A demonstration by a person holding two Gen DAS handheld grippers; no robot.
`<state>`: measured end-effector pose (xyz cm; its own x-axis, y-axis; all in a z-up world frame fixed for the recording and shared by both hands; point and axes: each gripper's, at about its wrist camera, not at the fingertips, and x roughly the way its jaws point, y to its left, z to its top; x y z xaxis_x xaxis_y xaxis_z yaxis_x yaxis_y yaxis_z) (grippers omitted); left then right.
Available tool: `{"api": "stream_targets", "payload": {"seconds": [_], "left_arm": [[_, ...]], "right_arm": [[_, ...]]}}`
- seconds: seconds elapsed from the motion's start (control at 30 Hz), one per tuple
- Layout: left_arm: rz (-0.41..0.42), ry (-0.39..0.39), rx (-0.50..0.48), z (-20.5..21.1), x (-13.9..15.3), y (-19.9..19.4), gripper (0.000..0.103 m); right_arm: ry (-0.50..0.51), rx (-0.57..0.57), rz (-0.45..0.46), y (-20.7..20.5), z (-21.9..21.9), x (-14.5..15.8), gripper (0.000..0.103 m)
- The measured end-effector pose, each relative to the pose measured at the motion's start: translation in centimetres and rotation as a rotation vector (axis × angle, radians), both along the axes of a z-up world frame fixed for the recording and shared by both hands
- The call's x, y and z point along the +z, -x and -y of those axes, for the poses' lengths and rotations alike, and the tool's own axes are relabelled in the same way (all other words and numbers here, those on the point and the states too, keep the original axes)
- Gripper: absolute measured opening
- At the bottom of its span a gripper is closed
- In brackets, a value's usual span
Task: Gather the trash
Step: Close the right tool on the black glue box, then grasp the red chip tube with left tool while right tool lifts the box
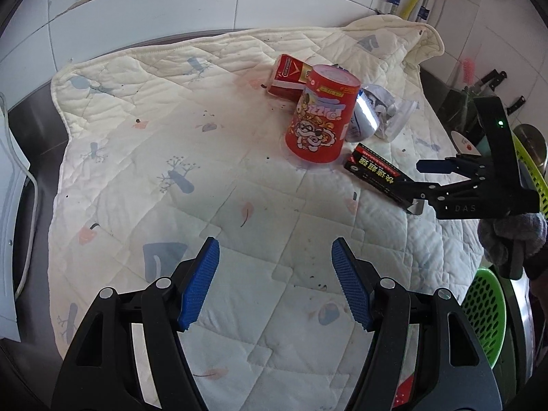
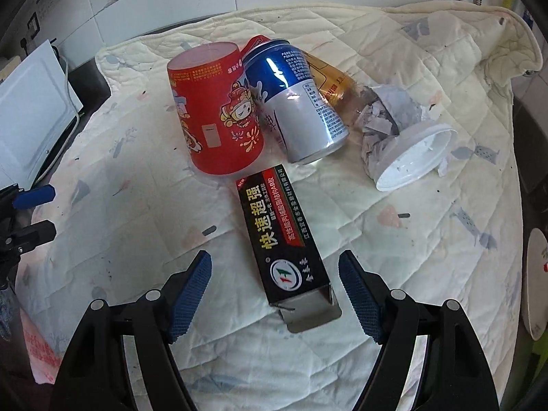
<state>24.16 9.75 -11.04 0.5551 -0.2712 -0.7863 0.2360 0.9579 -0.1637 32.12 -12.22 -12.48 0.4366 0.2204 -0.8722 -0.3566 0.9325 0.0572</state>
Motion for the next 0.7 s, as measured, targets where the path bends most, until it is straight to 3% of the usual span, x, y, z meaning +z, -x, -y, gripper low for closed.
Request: {"api": "stream_targets", "payload": {"seconds": [0.3, 0.6, 0.7], "left_arm": [[0.002, -0.011, 0.006, -1.2, -0.3, -1.2, 0.068], [0.017, -0.027, -0.032, -0.4, -0.3, -2.5, 0.068], [0.018, -0.021, -0.048, 0.2, -0.2, -3.3, 0.072]], "right_arm": [[0.058, 0.022, -0.039, -3.1, -1.6, -2.8, 0.070], [0.074, 0.019, -0.051, -4.3, -2.5, -3.7, 0.051], [0.061, 0.004, -0.052, -4.2, -2.2, -3.3, 0.050]]}}
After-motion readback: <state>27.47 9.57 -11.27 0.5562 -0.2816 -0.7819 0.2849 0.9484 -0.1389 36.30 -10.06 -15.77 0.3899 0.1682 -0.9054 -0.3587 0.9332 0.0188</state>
